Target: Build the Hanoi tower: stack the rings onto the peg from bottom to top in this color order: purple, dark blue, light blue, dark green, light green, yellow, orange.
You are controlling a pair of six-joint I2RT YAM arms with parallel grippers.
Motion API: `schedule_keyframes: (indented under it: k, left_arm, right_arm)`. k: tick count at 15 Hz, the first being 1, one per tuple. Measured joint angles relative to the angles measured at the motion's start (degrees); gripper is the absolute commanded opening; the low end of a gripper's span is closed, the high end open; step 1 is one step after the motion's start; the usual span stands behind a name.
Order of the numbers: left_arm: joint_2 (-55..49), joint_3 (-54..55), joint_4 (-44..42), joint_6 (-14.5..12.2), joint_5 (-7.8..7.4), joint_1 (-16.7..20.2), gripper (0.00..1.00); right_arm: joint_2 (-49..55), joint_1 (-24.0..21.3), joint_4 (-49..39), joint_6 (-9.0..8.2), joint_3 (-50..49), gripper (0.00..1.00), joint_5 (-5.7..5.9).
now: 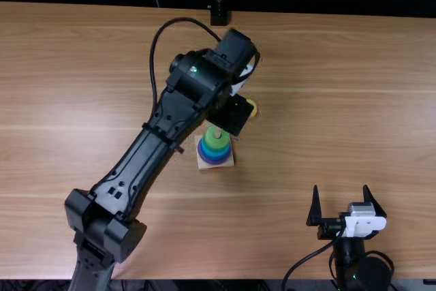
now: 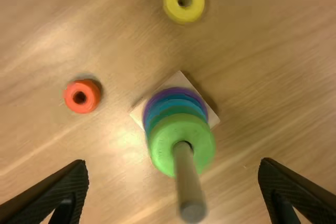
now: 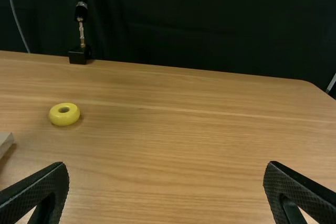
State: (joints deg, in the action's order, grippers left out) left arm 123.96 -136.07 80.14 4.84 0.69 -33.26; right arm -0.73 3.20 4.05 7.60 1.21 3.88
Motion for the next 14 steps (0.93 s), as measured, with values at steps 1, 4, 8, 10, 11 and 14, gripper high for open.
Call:
schedule_keyframes:
  k: [1,4,8,10,11,14]
  left_arm:
    - [-2.8,1.2,-3.1,0.0,0.02,1.6,1.0]
    - [-19.8,14.2,-14.4,0.0,0.87,7.6,1.0]
    - [-45.4,50.1,-40.4,-0.1,2.29,14.6,1.0]
    - [-56.3,69.0,-49.2,-0.1,3.58,18.5,1.0]
    - [-63.0,78.9,-53.1,-0.1,3.87,21.2,1.0]
    - [-82.3,103.2,-71.2,-0.1,4.26,25.1,1.0]
  right_arm:
    - [0.0,0.0,0.0,0.0,0.0,1.0,0.02]
    - [0.0,0.0,0.0,-0.02,0.0,1.0,0.0]
    - [0.0,0.0,0.0,0.02,0.0,1.0,0.0]
    - [0.0,0.0,0.0,0.0,0.0,1.0,0.02]
    - [0.0,0.0,0.0,0.0,0.0,1.0,0.02]
    - [0.0,0.0,0.0,0.0,0.0,1.0,0.02]
